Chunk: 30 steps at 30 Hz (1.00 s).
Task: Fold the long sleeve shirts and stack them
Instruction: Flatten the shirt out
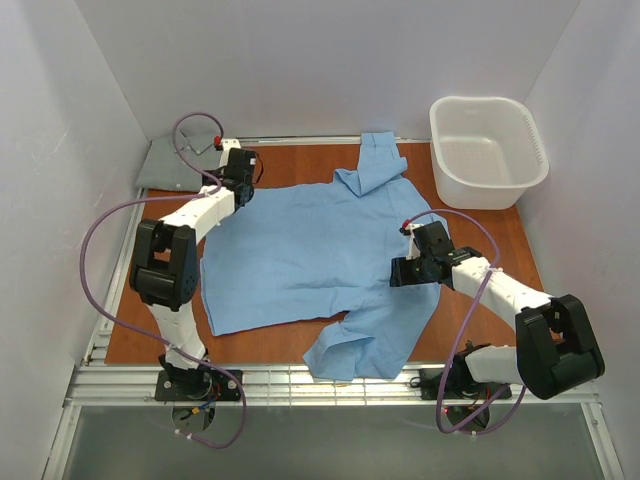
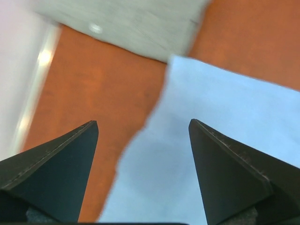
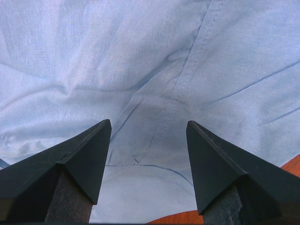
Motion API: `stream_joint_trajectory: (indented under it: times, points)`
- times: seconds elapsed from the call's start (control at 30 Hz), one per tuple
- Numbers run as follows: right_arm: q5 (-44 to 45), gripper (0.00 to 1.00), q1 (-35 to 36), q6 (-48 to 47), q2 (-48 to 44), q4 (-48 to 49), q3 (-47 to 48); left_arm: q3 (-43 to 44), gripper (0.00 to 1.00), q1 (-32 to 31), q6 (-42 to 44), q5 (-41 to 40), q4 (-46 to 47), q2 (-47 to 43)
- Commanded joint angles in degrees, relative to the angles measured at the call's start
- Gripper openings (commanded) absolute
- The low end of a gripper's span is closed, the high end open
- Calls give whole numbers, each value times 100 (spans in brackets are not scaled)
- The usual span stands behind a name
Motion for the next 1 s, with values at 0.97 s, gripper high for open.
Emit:
stream_joint_trajectory:
  times: [0.97]
  points:
    - [244, 62, -215, 325, 654, -127, -200, -3190, 60, 1522, -2463, 4277, -419, -1736]
